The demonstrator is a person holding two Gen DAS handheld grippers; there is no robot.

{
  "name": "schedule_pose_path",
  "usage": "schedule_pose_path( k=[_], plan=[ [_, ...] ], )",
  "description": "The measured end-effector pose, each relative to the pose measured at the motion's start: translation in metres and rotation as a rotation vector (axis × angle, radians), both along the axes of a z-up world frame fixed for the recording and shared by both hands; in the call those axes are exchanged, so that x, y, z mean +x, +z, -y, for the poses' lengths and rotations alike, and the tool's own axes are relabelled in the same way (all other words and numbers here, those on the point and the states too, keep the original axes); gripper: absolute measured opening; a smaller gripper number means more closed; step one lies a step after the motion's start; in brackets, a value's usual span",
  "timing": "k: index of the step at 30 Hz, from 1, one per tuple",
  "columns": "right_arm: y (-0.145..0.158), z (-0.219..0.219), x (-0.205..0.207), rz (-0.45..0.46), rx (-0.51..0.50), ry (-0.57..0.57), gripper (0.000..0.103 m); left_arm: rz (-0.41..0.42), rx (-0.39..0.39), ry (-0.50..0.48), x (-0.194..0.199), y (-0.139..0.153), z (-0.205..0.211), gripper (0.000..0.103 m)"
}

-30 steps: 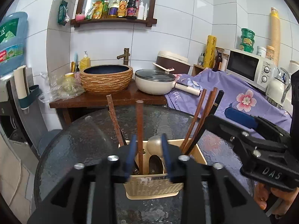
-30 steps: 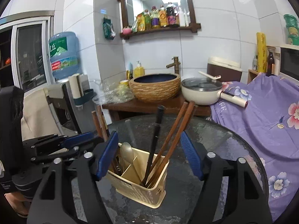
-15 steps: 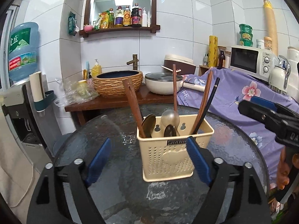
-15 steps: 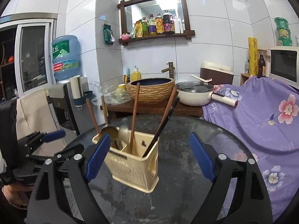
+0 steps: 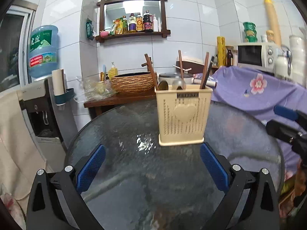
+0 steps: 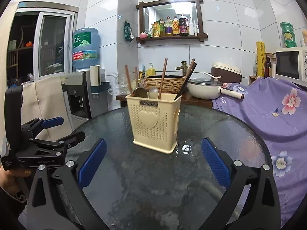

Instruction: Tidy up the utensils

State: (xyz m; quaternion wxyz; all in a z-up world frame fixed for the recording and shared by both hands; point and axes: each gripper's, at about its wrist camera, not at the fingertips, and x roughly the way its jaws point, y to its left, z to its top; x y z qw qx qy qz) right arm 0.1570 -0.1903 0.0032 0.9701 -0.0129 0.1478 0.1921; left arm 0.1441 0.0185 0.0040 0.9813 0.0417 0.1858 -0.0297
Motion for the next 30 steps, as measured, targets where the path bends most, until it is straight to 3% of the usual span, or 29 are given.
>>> schedule_pose_path(
  k=[4,12,20,25,30],
  plan=[
    [-0.019,-0.006,-0.038,0.028,-0.017,0.005,0.097,-0.012,0.007,0.042,-0.031,-0.021,0.0,0.096],
    [-0.025,0.002,-0.096,0.07,0.058,-0.025,0.097,0.009,-0.16,0.015,-0.08,-0.021,-0.01,0.096],
    [-0.015,0.012,-0.137,0.097,0.066,-0.038,0.097,0.068,-0.188,0.026,-0.122,-0.006,-0.015,0.096],
    [-0.017,0.012,-0.156,0.12,0.069,-0.043,0.097,0.117,-0.149,0.054,-0.15,-0.003,-0.007,0.096],
    [-0.019,0.011,-0.159,0.106,0.08,-0.035,0.097,0.115,-0.142,0.047,-0.156,-0.005,-0.004,0.096]
  ],
)
